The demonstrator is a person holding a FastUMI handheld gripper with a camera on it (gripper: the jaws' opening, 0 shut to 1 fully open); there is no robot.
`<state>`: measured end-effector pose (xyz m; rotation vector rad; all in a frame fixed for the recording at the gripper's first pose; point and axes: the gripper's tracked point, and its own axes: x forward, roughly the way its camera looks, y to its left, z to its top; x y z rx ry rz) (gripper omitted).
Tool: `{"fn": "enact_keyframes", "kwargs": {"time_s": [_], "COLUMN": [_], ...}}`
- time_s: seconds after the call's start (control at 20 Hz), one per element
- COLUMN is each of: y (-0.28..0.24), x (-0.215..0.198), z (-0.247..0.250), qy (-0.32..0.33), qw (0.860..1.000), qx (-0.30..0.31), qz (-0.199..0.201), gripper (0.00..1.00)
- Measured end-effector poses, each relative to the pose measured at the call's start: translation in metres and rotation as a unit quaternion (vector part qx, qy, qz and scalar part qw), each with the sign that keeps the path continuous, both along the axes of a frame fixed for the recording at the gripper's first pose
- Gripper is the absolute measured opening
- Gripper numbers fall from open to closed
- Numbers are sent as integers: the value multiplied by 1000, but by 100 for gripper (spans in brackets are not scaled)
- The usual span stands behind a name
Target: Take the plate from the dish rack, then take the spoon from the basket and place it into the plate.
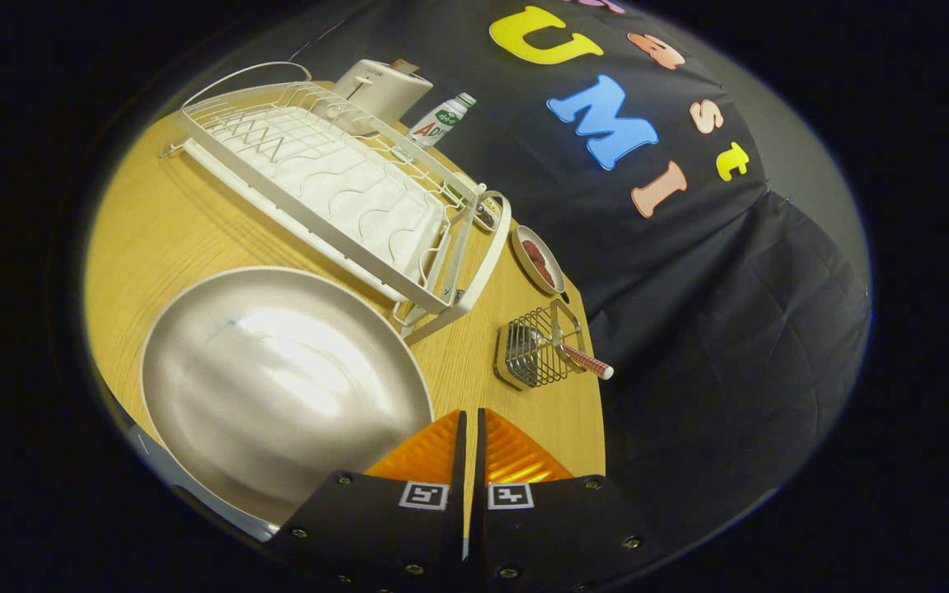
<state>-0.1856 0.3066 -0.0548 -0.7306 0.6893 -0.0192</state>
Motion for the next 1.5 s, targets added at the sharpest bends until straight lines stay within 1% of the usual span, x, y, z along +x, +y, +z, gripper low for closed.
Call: {"fn": "enact_keyframes", "kwargs": {"time_s": [0.25,0.5,0.55,0.65,0.75,0.85,0.9,0.95,1.15,1.5], "y": [-11,-28,-34,-50,-63,-75,-83,-90,-105,-109], "x": [4,20,25,33,40,51,55,59,76,104], "z": [14,34,37,42,48,48,46,47,39,16], "qy": [-12,-38,-41,-49,-55,-58,-58,-59,-53,-22], "qw": [999,996,995,993,990,988,987,986,982,980], "qx": [27,79,87,96,106,117,119,120,135,161], "qz": [-12,-26,-35,-54,-69,-84,-93,-101,-119,-117], "gripper": [4,4,11,12,26,26,35,52,52,52]}}
